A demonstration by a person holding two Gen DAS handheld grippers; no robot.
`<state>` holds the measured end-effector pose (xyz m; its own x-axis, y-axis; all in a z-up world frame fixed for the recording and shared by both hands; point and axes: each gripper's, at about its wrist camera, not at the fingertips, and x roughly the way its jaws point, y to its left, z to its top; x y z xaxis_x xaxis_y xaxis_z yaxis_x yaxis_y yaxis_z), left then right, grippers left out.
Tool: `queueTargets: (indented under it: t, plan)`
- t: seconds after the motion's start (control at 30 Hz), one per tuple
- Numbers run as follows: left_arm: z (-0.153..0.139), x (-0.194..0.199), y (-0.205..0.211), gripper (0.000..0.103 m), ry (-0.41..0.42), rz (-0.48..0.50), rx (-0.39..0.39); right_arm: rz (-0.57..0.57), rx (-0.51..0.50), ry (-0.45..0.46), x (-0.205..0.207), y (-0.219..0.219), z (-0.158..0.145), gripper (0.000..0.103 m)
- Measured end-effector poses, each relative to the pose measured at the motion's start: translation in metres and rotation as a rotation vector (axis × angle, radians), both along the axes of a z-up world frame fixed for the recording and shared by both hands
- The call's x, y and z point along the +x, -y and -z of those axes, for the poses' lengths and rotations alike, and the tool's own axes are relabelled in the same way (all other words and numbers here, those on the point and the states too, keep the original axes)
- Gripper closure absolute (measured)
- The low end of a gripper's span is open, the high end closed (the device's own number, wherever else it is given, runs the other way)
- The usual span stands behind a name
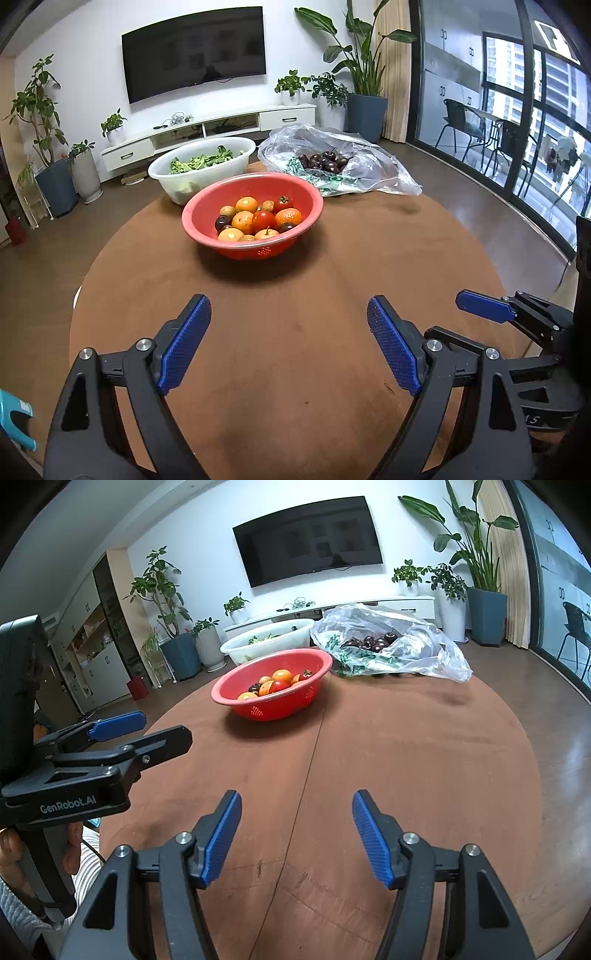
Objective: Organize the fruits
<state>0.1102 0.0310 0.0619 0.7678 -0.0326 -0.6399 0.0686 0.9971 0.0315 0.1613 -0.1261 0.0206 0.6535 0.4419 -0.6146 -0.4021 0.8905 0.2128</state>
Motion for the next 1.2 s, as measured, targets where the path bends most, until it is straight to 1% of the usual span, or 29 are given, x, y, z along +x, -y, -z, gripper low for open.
queueTargets:
  t: [0.3, 1.2]
  plan:
    - [-0.006, -0.011, 0.003, 0.017, 0.009, -0.002, 0.008, 0.003, 0.006, 0.011, -0.007, 0.002, 0.001, 0.036]
    - [-0.009, -0.011, -0.002, 0.014, 0.005, -0.013, 0.004, 0.004, 0.0, 0.013, -0.012, 0.006, -0.002, 0.035]
